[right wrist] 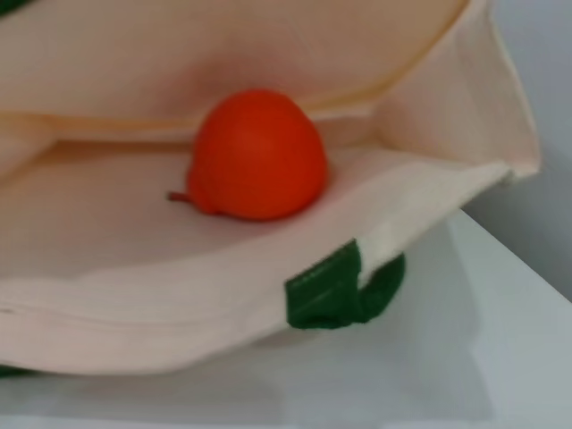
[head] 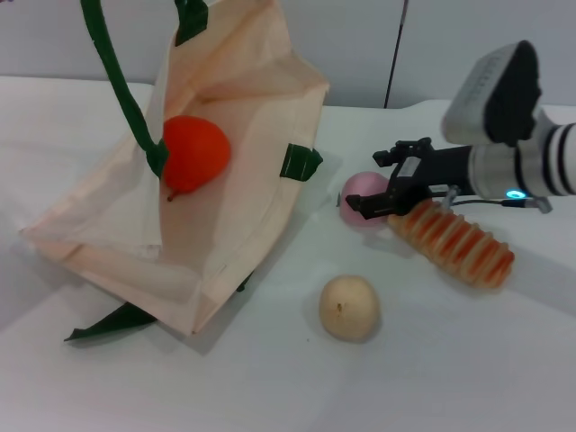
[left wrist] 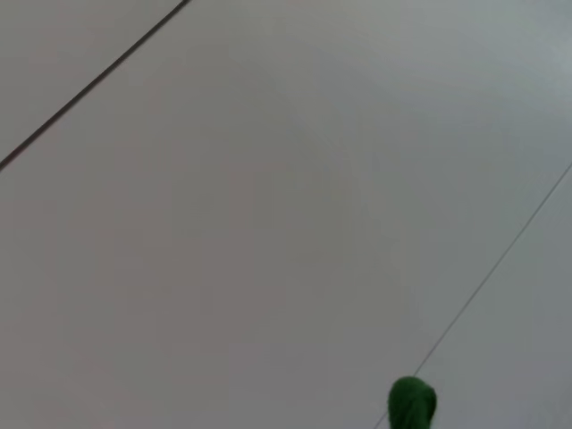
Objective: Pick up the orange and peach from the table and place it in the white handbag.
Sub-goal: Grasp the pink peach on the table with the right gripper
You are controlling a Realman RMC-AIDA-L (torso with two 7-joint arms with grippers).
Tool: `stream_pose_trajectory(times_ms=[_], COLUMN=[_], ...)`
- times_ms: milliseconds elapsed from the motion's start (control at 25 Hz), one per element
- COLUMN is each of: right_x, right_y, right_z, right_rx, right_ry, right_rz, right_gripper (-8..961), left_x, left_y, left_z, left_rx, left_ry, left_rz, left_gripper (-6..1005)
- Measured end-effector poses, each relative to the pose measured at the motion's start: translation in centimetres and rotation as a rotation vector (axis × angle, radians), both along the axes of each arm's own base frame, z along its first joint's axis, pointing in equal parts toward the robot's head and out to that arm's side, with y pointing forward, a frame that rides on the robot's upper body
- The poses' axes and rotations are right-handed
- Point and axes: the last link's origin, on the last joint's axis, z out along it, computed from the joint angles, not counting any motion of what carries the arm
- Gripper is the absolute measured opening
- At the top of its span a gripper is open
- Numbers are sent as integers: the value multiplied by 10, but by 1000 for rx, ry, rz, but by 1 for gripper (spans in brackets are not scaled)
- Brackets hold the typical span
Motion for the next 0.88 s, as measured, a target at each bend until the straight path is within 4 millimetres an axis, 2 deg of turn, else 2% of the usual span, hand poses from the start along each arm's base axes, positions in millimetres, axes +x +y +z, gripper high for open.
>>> stream_pose_trajectory(times_ms=[360,880], right_x=[0,2], right_y=[-2,-6], right_z=[-18,-21], right_rx=[-5,-36], right_ry=[-106,-123], right_rz=[10,-18], right_gripper=[866,843], left_x=[2,1], left_y=[1,0], left_z=[-1,-2], left_rx=[-1,-4], left_ry=[1,4], left_rz=[-5,-1], left_gripper=[115,115])
